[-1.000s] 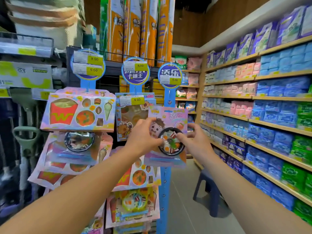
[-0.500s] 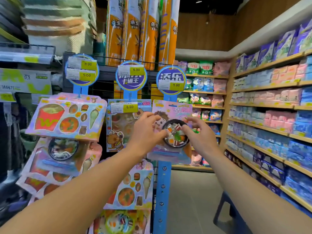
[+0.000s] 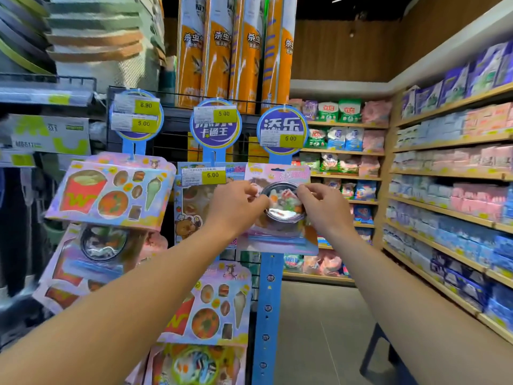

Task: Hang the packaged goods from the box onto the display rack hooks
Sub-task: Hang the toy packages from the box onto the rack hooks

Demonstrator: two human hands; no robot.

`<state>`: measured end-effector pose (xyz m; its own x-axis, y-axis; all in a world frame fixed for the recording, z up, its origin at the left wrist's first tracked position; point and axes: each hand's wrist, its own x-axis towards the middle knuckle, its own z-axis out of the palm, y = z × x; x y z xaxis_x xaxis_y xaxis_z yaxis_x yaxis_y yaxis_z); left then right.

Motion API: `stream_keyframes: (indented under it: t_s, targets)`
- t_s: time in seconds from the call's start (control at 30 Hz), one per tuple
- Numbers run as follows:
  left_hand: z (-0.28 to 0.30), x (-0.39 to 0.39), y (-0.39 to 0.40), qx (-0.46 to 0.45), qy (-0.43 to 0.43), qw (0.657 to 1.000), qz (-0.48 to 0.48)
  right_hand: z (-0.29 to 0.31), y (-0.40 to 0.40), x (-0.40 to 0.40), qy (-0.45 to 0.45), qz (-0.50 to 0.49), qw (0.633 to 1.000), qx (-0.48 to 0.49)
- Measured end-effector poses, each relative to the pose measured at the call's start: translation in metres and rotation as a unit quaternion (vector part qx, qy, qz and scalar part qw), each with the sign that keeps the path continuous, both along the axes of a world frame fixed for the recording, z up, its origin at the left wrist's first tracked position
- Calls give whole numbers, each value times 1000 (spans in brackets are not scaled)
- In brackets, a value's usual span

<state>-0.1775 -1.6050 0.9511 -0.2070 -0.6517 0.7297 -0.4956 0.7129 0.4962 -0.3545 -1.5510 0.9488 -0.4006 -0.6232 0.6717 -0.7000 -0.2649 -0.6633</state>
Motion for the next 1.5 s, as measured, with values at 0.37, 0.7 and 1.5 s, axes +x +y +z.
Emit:
stream_keyframes:
  t_s: [0.37, 0.7, 1.5]
  targets:
    - [-28, 3, -3, -12, -77, 997, -21, -39, 1, 0, -28, 8, 999, 38]
    - [1, 4, 9, -63, 4, 998, -28, 0, 7, 7, -18, 0, 999, -29]
    - [3, 1, -6, 15, -45, 999, -8, 0, 2, 2, 24, -16, 998, 58]
